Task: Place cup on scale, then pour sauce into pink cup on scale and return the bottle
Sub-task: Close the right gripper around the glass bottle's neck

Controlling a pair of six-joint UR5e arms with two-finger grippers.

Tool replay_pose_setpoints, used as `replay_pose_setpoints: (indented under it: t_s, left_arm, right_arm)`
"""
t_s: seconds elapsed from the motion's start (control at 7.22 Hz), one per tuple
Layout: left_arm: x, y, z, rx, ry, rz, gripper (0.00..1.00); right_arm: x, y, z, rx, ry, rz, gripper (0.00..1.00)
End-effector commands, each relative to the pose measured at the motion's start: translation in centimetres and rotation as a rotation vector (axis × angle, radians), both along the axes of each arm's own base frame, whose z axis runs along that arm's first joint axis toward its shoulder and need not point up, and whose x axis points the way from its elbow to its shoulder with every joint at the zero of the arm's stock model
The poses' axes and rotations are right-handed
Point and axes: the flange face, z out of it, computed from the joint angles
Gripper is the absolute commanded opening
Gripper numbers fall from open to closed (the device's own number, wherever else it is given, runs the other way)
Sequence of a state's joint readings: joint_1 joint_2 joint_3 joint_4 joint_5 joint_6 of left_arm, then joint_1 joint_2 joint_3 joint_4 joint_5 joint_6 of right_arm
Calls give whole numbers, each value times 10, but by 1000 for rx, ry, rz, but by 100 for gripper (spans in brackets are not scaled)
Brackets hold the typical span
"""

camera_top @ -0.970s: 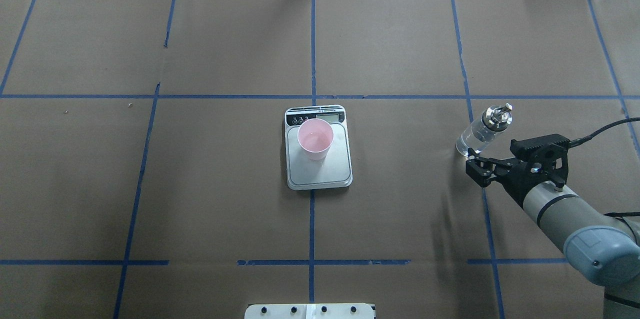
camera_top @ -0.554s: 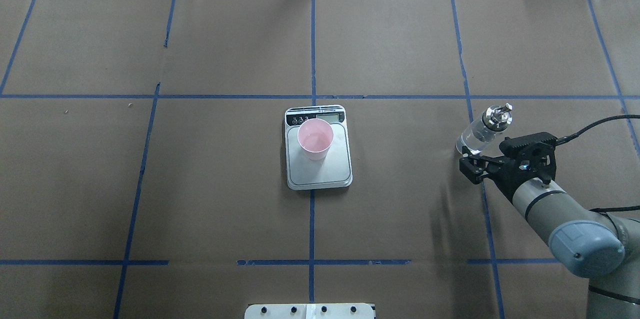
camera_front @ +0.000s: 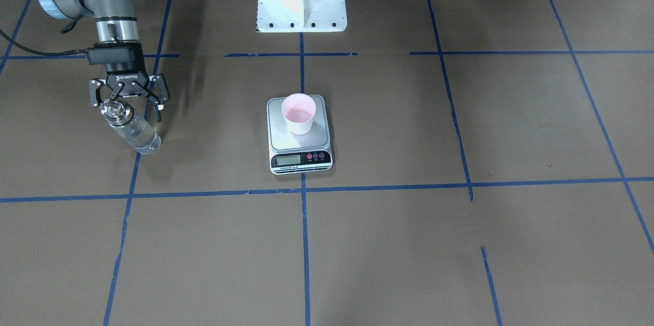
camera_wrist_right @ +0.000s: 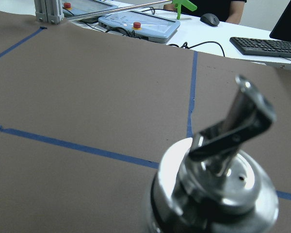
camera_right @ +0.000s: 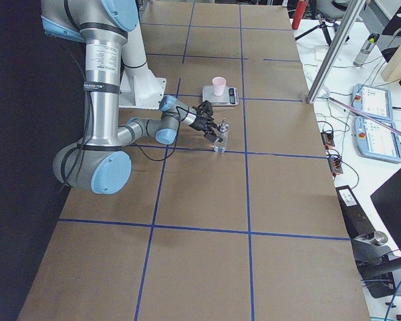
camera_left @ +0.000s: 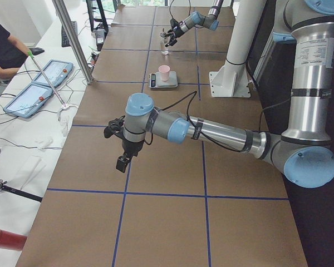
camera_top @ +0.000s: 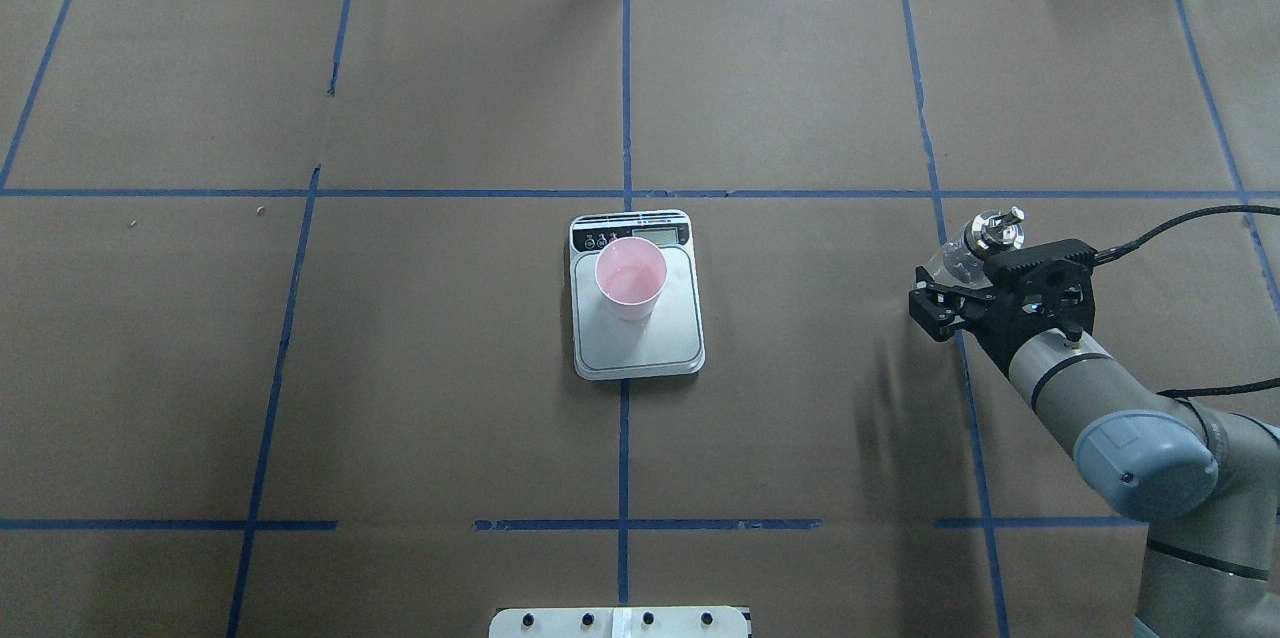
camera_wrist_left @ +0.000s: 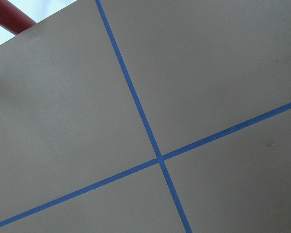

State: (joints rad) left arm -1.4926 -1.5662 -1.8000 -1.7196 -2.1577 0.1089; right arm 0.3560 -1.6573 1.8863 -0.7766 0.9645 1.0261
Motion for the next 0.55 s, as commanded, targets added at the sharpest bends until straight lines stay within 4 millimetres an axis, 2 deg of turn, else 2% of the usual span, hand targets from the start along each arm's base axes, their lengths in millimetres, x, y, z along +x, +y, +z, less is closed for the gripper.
replay_pose_setpoints:
  t_s: [0.0, 0.28, 0.42]
  left_arm:
    - [0, -1, -1, 2, 1, 0, 100]
    - [0, -1, -2, 4, 1, 0, 100]
    - [0, -1, -3, 5, 1, 0, 100]
  right_arm:
    - [1, -5, 6, 0, 9, 8, 100]
    - [1, -6, 7, -2, 9, 11, 99]
    - [1, -6, 6, -2, 7, 11, 93]
